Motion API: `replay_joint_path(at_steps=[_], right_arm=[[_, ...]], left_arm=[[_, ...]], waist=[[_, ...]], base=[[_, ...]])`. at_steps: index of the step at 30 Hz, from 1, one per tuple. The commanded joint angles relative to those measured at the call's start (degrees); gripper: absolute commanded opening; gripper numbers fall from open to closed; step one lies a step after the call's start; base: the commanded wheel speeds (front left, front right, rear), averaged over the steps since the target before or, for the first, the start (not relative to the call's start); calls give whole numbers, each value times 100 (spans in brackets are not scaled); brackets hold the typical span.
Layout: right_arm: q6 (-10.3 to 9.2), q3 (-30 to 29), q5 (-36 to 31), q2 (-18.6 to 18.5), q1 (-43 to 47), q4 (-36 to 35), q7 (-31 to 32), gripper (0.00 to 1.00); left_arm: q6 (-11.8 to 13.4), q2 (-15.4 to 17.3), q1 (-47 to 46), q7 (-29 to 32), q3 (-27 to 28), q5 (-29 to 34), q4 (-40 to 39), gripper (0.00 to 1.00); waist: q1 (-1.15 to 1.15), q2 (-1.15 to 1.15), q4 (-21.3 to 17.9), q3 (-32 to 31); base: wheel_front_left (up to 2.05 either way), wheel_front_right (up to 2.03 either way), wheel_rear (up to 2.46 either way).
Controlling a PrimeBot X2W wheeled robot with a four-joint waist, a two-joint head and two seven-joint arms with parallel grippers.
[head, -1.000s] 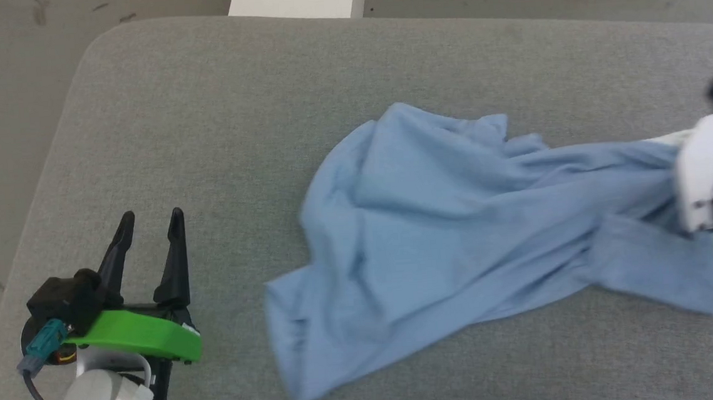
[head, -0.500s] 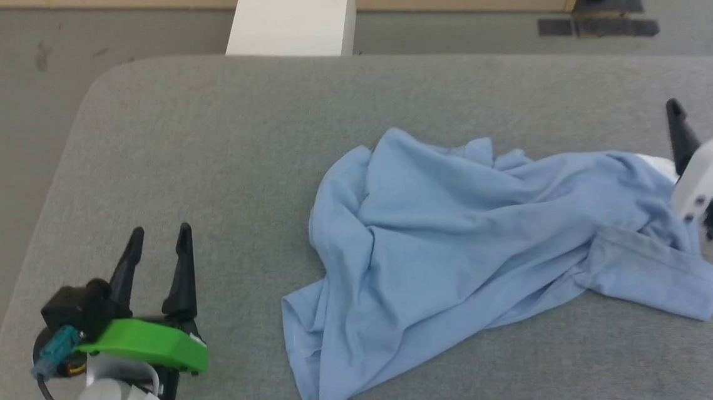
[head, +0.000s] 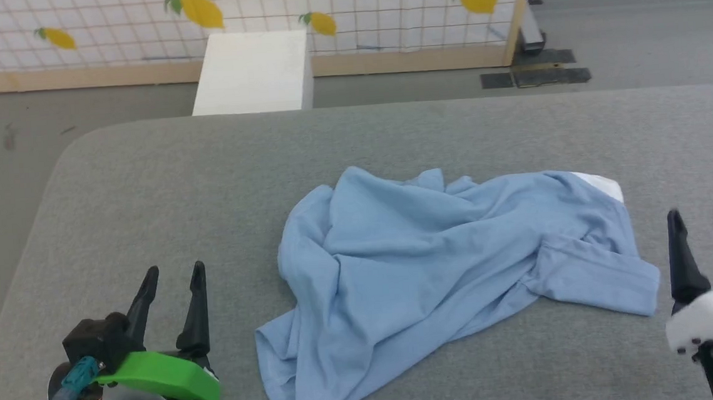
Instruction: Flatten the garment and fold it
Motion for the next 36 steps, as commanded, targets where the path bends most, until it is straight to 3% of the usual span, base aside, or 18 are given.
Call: replay_joint_path(at_steps=[1, 6, 12, 18, 24, 30, 36], right_arm=[[-9, 24, 147, 14, 108, 3, -52, 100], [-9, 61, 289, 16, 183, 25, -170, 100], [-9, 182, 285, 17, -59, -26, -182, 100], [-9, 429, 342, 18, -393, -19, -269, 100], [-9, 659, 521, 18, -566, 184, -503, 100], [-9, 803, 707, 18, -643, 447, -813, 100], [-9, 924, 776, 18, -693, 602, -1006, 100]], left_arm=[[56, -39, 48, 14, -7, 27, -26, 100], [42, -66, -129, 134, -82, -12, -21, 100], [-134, -39, -1211, 645, -368, -25, 247, 100], [-299, 13, -2907, 2023, -904, -153, 1019, 100], [-353, 38, -4449, 4109, -1685, -396, 1905, 100], [-358, 242, -4929, 5255, -2284, -680, 2215, 100], [-359, 620, -5071, 5879, -2744, -590, 2463, 100]], waist=[[0, 20, -109, -42], [0, 20, -203, 50], [0, 20, -392, 375], [0, 20, -706, 893], [0, 20, -1164, 1567], [0, 20, -1522, 1962], [0, 20, -1636, 2191]], base=[[0, 0, 0], [0, 0, 0], [0, 0, 0], [0, 0, 0], [0, 0, 0], [0, 0, 0], [0, 0, 0]])
